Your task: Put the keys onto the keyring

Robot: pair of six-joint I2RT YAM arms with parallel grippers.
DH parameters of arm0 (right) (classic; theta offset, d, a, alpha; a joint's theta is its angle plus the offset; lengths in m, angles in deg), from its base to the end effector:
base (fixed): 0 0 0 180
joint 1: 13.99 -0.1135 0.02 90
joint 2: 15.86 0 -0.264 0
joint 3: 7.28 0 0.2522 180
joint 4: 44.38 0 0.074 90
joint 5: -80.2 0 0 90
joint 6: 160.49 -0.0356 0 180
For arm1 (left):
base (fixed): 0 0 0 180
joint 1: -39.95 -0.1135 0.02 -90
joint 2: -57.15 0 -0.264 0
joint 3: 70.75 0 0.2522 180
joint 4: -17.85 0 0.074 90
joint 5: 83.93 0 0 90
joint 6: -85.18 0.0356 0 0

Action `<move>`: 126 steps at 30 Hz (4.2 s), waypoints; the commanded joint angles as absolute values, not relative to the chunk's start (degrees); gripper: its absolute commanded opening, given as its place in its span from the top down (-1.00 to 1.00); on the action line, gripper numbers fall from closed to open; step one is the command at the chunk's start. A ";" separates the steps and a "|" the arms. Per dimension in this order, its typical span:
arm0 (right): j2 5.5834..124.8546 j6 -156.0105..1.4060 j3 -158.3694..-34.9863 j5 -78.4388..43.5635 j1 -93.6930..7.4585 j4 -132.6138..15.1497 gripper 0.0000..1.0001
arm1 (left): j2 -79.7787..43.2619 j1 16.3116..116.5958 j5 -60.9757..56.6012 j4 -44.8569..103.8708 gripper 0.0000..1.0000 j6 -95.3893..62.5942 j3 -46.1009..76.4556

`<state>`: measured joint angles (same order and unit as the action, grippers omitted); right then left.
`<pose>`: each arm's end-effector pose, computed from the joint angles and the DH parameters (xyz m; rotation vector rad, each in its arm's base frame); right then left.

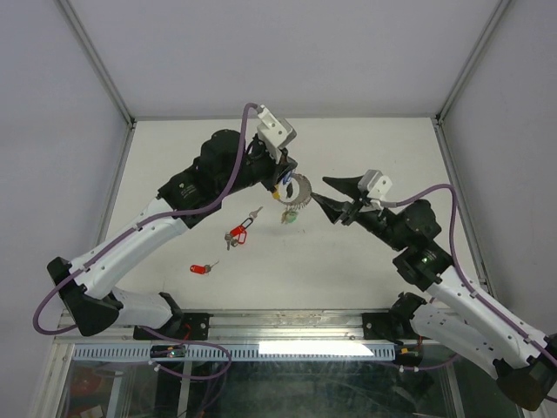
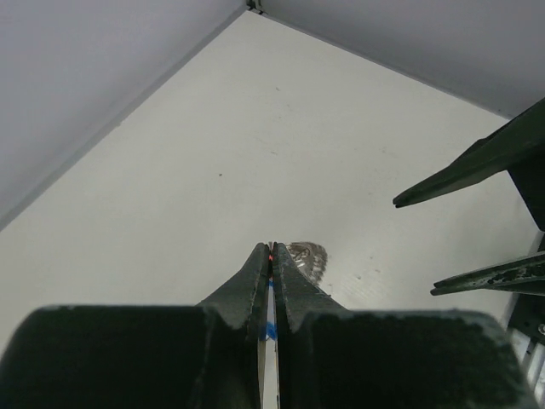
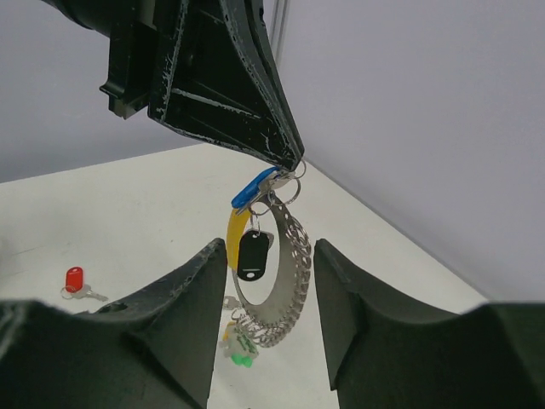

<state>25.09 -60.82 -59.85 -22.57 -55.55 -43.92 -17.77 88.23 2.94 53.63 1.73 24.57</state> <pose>0.1249 0.1213 0.3601 -0.7684 1.1612 0.6170 0.1938 -0.2202 0.4273 0.8981 1.6467 -0.5569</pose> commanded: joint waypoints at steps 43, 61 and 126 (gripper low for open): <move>35.05 -55.14 -61.12 -31.95 -55.91 -26.43 0.42 | -17.37 87.62 -8.25 56.40 1.00 2.39 31.47; 37.02 -55.97 -61.21 -32.52 -55.91 -24.42 0.46 | -17.78 87.61 -9.08 56.39 1.00 1.87 31.60; 32.59 -54.34 -59.92 -44.12 -55.91 -25.87 1.00 | -18.54 87.55 -5.88 62.01 1.00 10.07 33.18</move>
